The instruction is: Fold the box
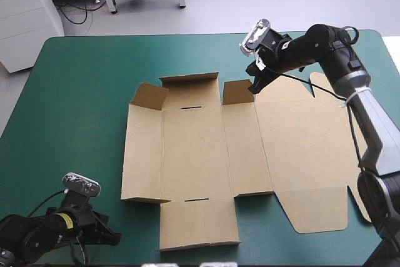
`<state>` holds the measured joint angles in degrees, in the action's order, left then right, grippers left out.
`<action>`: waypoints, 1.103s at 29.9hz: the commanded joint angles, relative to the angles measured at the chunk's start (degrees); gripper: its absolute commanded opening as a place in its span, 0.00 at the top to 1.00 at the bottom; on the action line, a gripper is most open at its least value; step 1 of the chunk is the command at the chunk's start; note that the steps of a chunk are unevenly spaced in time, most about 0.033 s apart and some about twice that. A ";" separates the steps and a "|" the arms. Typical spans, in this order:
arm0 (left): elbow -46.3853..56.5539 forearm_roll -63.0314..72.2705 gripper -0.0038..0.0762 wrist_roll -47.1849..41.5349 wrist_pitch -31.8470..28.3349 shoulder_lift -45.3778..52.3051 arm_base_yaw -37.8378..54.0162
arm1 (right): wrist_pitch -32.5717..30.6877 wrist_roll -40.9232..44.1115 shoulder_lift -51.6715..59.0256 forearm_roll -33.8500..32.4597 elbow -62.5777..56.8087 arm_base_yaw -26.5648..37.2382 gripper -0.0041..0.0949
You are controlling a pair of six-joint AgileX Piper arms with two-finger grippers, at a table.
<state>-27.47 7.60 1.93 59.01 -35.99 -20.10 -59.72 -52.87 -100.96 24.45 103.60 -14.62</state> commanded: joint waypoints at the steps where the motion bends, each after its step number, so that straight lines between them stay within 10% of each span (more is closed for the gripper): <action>1: -1.81 0.39 0.99 -0.23 -1.83 -0.21 -0.12 | -0.34 11.43 4.72 -4.43 1.90 0.20 0.96; 11: -1.81 -0.89 0.99 0.02 -1.38 -0.21 -0.12 | -5.35 33.74 10.52 -17.53 -0.23 0.20 0.96; 33: -4.22 -1.18 0.99 0.10 3.64 -0.21 -0.12 | 2.86 37.39 44.86 -15.67 -39.30 0.20 0.96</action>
<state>-27.96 6.22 2.39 61.27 -35.99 -20.10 -59.83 -16.31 -60.73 8.33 65.73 -14.62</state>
